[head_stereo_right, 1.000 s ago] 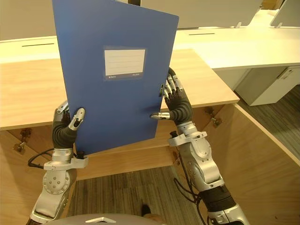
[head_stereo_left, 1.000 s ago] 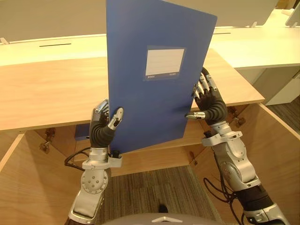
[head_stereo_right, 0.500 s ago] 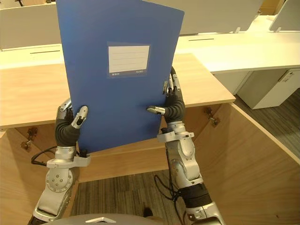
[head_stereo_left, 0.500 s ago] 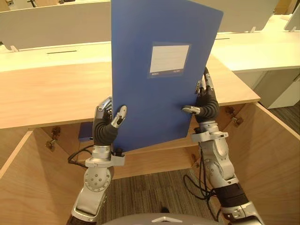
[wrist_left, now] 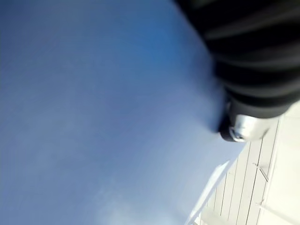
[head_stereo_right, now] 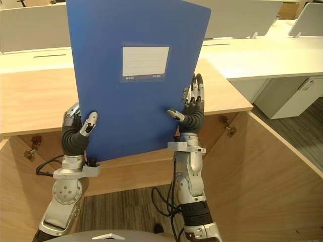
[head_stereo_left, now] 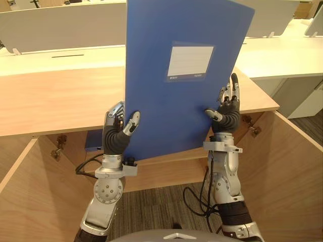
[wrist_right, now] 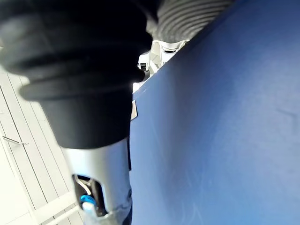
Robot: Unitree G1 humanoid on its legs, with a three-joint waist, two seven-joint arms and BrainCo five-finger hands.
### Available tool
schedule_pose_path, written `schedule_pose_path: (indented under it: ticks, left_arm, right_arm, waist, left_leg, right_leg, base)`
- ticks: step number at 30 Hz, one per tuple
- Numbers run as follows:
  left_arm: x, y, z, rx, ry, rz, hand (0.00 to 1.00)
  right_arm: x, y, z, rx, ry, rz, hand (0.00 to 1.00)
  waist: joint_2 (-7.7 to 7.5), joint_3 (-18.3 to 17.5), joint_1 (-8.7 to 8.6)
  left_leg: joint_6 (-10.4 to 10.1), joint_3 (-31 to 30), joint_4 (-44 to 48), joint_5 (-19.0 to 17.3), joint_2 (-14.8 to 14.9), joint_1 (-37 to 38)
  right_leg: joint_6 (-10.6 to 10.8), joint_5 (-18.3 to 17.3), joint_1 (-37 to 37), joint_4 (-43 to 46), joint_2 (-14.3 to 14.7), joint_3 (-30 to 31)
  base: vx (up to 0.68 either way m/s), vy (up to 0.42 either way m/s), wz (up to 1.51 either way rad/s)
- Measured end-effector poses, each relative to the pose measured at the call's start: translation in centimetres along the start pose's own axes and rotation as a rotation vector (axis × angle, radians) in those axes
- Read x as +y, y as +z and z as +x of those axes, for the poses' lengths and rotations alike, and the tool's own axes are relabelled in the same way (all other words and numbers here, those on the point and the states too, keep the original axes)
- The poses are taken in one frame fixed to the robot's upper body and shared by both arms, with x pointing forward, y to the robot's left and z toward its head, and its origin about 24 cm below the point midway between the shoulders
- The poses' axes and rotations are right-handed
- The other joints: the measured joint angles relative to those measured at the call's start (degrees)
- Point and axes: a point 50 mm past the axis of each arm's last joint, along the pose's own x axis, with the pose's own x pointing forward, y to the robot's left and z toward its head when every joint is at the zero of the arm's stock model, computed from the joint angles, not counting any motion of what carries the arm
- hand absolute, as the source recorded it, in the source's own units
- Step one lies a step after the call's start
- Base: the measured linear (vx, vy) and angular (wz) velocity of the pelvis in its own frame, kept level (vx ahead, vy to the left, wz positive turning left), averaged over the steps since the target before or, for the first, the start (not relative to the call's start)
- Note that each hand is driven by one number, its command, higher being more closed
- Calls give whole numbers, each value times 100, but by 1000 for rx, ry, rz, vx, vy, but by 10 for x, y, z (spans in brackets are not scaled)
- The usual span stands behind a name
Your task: Walk over to the cabinet, pick up the folder, carry it to the office cabinet, place the folder inside the office cabinet, then close the office cabinet door
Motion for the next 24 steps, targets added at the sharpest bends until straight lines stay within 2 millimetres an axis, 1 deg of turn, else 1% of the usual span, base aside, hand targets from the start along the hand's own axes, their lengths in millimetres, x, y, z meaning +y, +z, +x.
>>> schedule_pose_path:
  ticks: [2, 5, 8, 10, 14, 15, 18, 21, 24]
  left_arm:
    - [0, 0, 0, 0, 0, 0, 100]
    - [0, 0, 0, 0, -6, 7, 100]
    - [1, -2, -1, 2, -32, 36, 100]
    - [4, -4, -2, 6, -56, 64, 100]
    - [5, -5, 0, -3, -80, 83, 100]
    - [6, -6, 3, -13, -86, 92, 100]
    - [8, -3, 6, -48, -100, 105, 100]
    - [11, -2, 7, -58, -98, 115, 100]
    - [12, -2, 8, -60, -101, 122, 100]
  right_arm:
    - [-1, -2, 0, 8, -3, 7, 0]
    - [-4, -10, -3, 59, 9, 13, 0]
    - [-9, -18, -5, 180, 108, -45, 0]
    - [-12, -22, -7, 294, 222, -116, 0]
    - [-20, -26, -2, 401, 306, -186, 0]
    - [-22, -27, 1, 434, 343, -215, 100]
    - [-23, -22, 12, 473, 424, -289, 100]
    - [-21, -21, 19, 481, 466, -312, 100]
    - [-22, -21, 20, 489, 477, -313, 100]
  waist:
    - [-19, -4, -1]
    - [-60, -7, -3]
    - [-63, -7, 22]
    - [-66, -6, 37]
    - [-71, -3, 61]
    - [-74, -1, 63]
    - [-77, 0, 66]
    - [-79, 2, 62]
    - [-85, 6, 76]
  left_leg:
    - [-4, 3, -70, 30, -9, 30]
    - [-4, 7, -80, 30, -10, 34]
    - [-3, 10, -105, 32, -22, 44]
    - [-1, 15, -142, 46, -26, 64]
    - [-1, 29, -143, 45, -29, 65]
    - [-1, 33, -141, 45, -29, 66]
    - [-1, 35, -133, 44, -28, 34]
    - [-2, 43, -132, 43, -24, 27]
    - [-7, 44, -126, 37, -23, 16]
  right_leg:
    - [5, -3, -2, 0, 0, 0]
    - [9, -6, -4, 0, 1, 1]
    - [12, -8, -7, 0, -3, 6]
    - [13, -9, -7, 0, -1, 12]
    - [14, -9, -12, 0, 1, 25]
    - [14, -8, -13, 0, 2, 29]
    - [16, -7, -40, 0, 5, 35]
    - [16, -6, -52, 0, 10, 43]
    - [16, -7, -58, -1, 11, 42]
  base:
    - [-32, -20, -1]
    - [-11, -10, 0]
    - [-10, -8, 0]
    - [0, 0, 0]
    - [-27, -18, -2]
    - [-41, -27, -1]
    - [-45, -32, -1]
    - [-22, -20, -1]
    - [-12, -10, 0]
